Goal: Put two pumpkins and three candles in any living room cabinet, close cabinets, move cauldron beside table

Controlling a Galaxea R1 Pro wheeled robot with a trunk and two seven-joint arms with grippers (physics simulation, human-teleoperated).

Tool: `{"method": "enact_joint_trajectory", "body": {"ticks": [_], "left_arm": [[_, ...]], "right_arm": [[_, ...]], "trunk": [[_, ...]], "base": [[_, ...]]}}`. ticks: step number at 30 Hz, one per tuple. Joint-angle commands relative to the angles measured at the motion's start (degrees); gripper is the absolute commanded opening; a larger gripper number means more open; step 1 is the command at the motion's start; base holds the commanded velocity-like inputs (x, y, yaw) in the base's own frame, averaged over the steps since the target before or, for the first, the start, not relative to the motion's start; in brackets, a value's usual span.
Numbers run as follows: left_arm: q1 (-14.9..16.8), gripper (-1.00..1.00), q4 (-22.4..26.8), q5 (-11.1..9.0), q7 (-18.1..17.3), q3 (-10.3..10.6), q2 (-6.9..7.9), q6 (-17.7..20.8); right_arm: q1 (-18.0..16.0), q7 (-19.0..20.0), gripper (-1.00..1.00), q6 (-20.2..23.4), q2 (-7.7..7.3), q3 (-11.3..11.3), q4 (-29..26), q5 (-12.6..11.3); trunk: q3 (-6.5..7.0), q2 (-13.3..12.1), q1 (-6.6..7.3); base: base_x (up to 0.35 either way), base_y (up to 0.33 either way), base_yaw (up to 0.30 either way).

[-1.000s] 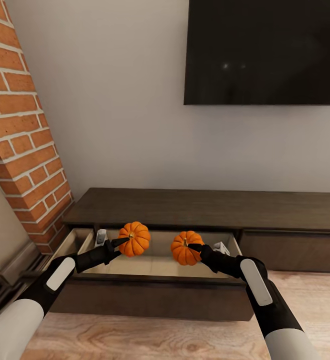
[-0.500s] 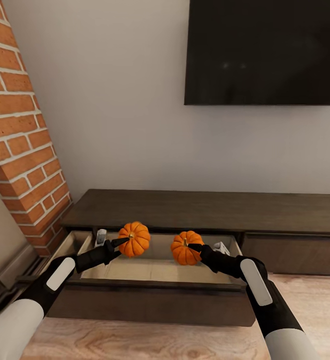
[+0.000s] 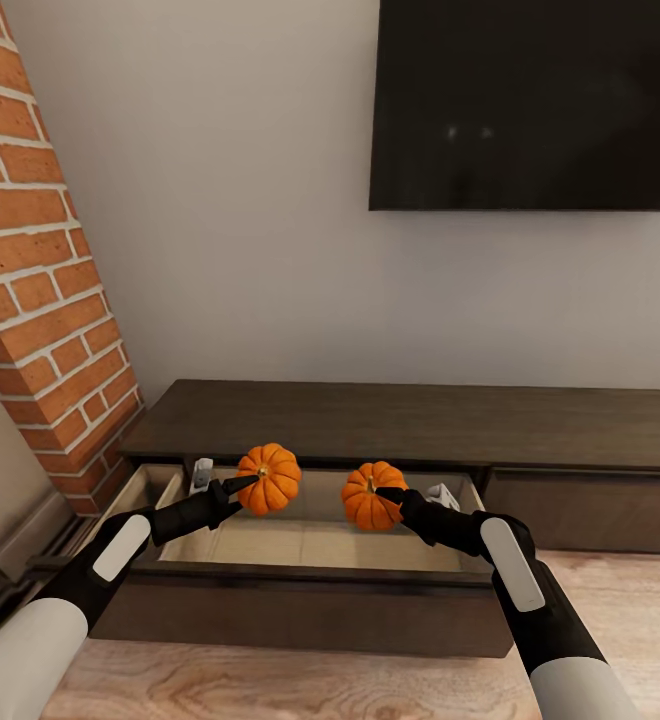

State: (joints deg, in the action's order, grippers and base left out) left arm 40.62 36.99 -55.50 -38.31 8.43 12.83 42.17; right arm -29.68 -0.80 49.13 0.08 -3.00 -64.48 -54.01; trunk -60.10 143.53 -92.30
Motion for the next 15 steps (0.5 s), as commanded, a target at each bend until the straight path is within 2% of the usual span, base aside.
{"method": "enact_joint_trajectory", "body": {"ticks": [1, 15], "left_arm": [[0.05, -1.0, 0.0, -0.49, -0.01, 0.19, 0.04, 0.28], [0.02, -1.0, -0.04, -0.49, -0.01, 0.19, 0.01, 0.28]], "right_arm": [[-0.03, -0.08, -1.0, 0.27, 0.01, -0.08, -0.03, -0.27], [-0.03, -0.1, -1.0, 0.27, 0.01, -0.08, -0.03, -0.23]], "trunk": [[-0.05, 0.02, 0.01], [-0.27, 0.04, -0.01]], "base": [[0.0, 0.0, 0.0], [0.0, 0.0, 0.0]]}}
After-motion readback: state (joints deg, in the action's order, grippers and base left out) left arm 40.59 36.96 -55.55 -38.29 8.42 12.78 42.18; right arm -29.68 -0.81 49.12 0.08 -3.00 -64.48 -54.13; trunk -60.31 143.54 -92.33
